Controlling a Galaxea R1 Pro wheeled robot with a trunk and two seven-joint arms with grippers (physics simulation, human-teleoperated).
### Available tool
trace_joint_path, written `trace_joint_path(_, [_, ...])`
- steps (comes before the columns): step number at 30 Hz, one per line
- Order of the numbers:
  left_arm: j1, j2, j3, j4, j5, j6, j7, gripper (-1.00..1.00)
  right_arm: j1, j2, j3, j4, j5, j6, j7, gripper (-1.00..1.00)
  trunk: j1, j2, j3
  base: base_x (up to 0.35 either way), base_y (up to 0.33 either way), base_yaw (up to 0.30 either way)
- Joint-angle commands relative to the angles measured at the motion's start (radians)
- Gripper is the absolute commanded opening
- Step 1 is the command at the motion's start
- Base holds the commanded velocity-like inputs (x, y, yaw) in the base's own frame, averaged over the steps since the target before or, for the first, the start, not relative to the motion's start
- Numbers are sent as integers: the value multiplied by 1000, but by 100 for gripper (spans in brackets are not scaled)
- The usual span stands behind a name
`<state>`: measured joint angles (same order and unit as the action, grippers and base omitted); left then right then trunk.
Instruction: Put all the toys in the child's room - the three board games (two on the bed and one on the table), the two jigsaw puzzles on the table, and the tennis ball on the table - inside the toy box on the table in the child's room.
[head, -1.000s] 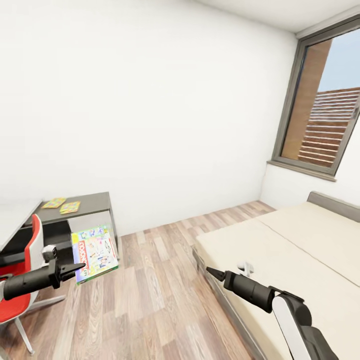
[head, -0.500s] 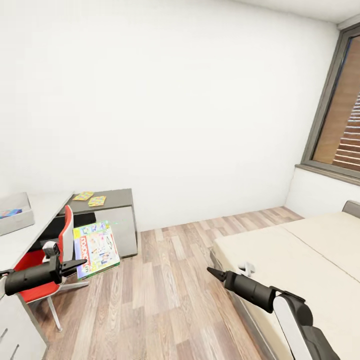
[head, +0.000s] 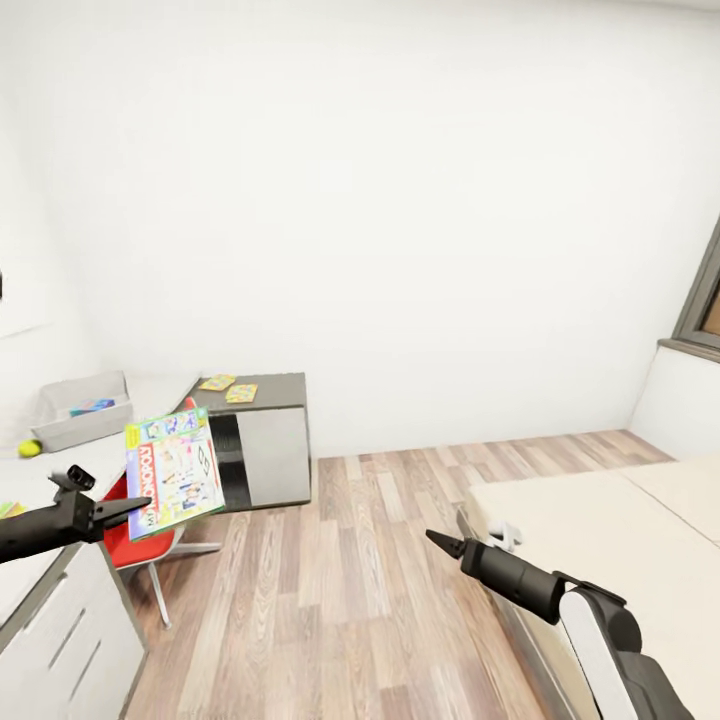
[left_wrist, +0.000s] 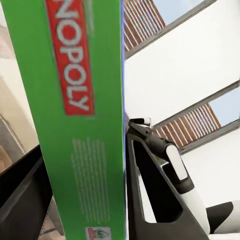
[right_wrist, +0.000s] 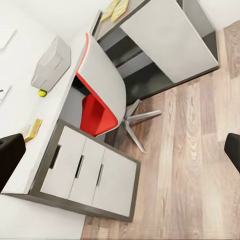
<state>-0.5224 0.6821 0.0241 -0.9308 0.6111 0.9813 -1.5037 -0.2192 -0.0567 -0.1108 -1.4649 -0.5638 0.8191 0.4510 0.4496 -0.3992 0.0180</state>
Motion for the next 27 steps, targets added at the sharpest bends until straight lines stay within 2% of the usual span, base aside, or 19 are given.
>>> trace_joint_path(1, [-1,4,0,1,4,11,-3,-100,0,0,-3,-1,0,6,4,100,0,-1,0,0,0,286])
trace_joint_path(6, [-1,15,1,12,8,11,-6,-100,0,0,-14,1,-1,7,5,100,0,-1,0,0,0,285])
trace_joint_path(19, [-1,17,6,35,13,11,-10,-100,0,1,-16,6,2,6,5,100,0,-1,0,0,0,286])
trace_joint_path(27, [-1,17,7,41,12,10,-50,-100,0,3,-16,7,4,5,5,100,0,-1,0,0,0,285])
